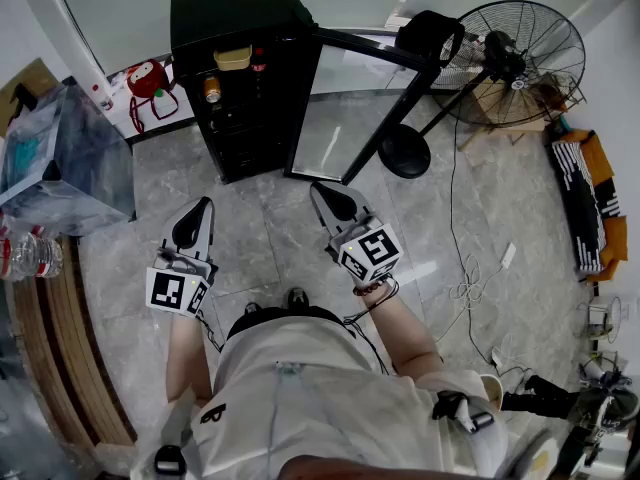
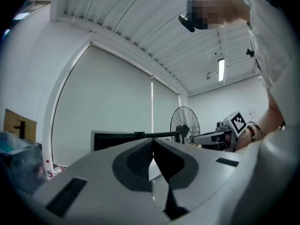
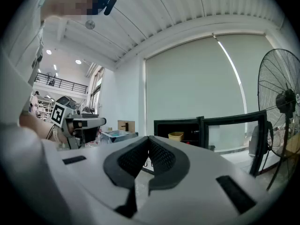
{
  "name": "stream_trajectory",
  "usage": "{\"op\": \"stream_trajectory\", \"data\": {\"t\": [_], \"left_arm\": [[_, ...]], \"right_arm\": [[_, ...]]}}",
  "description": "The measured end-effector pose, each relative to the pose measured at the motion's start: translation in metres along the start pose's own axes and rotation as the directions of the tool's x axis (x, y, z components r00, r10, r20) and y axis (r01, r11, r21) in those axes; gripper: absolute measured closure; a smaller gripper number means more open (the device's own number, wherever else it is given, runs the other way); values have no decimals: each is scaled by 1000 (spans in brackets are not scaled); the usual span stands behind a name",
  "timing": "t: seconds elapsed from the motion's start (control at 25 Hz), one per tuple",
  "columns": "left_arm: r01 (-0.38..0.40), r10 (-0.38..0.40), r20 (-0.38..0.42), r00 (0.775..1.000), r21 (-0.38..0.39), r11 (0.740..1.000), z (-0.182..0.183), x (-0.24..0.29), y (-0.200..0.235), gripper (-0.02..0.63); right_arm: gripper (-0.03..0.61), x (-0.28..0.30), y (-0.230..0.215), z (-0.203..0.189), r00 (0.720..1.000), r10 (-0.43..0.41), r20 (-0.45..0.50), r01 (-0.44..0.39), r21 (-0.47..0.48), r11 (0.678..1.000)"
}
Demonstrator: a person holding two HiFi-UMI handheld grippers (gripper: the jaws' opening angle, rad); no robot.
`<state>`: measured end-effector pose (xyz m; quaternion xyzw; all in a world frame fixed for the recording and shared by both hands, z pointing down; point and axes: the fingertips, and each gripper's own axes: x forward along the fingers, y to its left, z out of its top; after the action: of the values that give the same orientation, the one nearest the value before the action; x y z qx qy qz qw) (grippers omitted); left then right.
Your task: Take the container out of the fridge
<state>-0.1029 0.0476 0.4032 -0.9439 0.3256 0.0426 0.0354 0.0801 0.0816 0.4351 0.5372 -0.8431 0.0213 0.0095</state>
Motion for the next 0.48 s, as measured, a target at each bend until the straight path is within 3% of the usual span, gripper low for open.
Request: {"op": "stream_trajectory", "data": {"t": [0.48], "left_arm": [[0, 0, 1, 1000, 7, 1000, -2, 3, -2, 604]], "right_arm": [[565, 1, -2, -2, 1000, 8, 4, -8, -1, 1000]]}}
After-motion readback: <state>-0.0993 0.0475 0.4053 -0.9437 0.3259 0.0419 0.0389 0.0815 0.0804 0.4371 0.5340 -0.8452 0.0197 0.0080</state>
